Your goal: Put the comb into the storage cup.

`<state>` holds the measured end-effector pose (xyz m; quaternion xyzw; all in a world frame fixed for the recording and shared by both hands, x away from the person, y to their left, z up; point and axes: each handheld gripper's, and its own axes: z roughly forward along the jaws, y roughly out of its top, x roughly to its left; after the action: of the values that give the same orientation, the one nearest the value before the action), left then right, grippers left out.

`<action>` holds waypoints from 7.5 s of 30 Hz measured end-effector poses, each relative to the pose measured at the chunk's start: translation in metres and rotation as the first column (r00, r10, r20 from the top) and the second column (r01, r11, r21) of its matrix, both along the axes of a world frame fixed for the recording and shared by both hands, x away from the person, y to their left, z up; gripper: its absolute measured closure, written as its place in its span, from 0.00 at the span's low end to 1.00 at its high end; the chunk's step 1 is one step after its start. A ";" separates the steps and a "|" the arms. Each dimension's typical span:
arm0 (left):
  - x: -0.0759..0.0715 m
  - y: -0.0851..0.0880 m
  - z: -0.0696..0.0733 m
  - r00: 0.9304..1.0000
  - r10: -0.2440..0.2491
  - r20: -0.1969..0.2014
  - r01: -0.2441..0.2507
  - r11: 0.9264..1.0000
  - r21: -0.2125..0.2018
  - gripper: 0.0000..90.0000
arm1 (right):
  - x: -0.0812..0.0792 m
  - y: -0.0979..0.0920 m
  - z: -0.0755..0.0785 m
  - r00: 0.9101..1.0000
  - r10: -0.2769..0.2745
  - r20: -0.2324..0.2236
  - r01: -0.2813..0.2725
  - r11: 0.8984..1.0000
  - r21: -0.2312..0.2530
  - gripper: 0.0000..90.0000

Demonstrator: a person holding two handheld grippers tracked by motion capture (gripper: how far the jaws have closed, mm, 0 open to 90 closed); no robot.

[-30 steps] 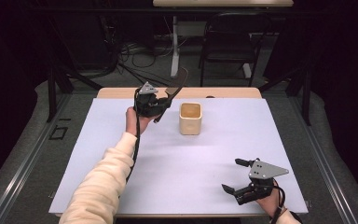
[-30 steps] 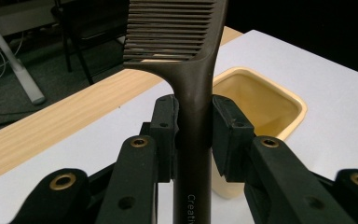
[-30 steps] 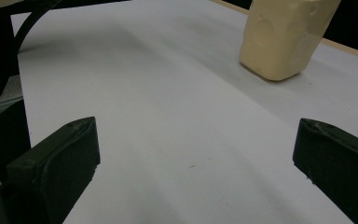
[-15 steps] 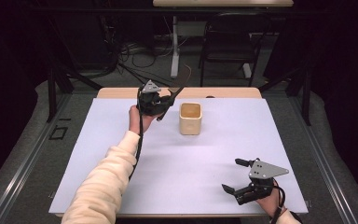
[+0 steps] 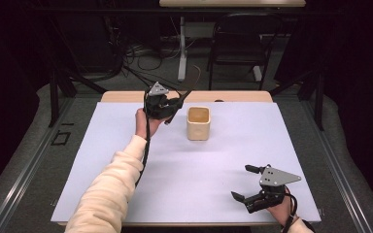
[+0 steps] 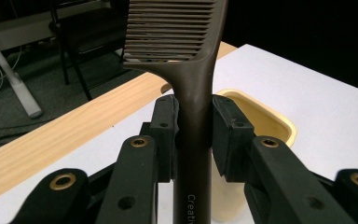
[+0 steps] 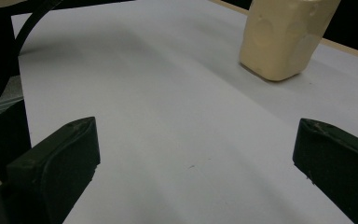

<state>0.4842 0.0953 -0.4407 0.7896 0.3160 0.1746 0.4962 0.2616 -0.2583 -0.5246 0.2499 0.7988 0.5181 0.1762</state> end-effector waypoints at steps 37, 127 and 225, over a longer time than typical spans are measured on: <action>0.006 -0.023 0.016 0.998 -0.033 0.055 0.034 0.999 -0.020 0.80 | 0.000 0.000 0.000 1.000 0.002 0.001 -0.002 1.000 -0.003 0.00; 0.018 -0.069 -0.002 0.988 -0.081 0.135 0.105 0.977 -0.184 0.80 | 0.001 0.000 0.000 1.000 0.006 -0.002 -0.006 1.000 -0.005 0.00; 0.018 -0.065 -0.043 0.993 -0.114 0.029 0.115 0.993 -0.027 0.79 | 0.001 0.001 0.000 1.000 0.008 -0.004 -0.008 1.000 -0.010 0.00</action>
<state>0.5021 0.0304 -0.4839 0.7968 0.2659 0.1522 0.5209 0.2625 -0.2570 -0.5249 0.2467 0.8027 0.5145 0.1737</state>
